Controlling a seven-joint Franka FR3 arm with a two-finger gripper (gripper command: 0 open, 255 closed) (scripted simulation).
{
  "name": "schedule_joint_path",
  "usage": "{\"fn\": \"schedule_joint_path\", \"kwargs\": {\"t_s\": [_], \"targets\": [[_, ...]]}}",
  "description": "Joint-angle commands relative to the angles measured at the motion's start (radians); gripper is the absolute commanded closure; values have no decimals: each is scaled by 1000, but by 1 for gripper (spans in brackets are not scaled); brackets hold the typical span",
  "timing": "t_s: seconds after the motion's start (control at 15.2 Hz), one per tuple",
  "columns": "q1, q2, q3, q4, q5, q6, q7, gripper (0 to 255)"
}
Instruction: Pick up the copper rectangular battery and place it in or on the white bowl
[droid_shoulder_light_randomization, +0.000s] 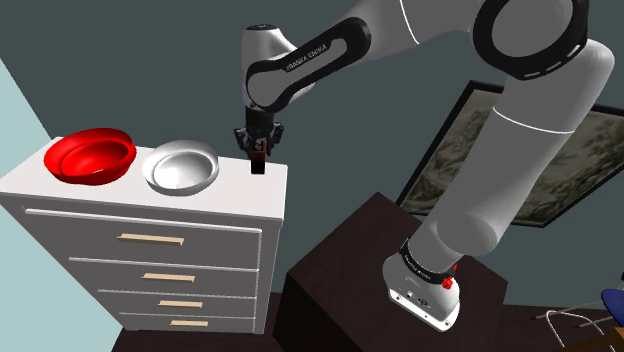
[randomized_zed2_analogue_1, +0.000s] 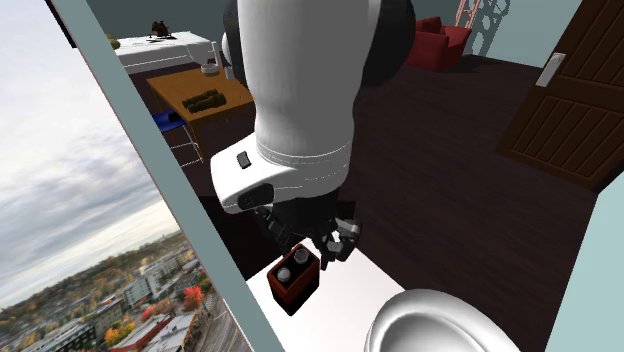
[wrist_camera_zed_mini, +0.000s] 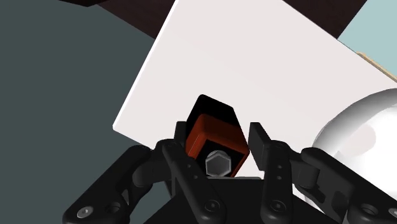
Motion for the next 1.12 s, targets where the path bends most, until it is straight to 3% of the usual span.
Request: {"fn": "schedule_joint_path", "kwargs": {"t_s": [0.0, 1.06], "targets": [[-1, -17, 0, 9, 4, -25, -4, 255], [-4, -115, 1, 117, 26, -230, -20, 255]]}}
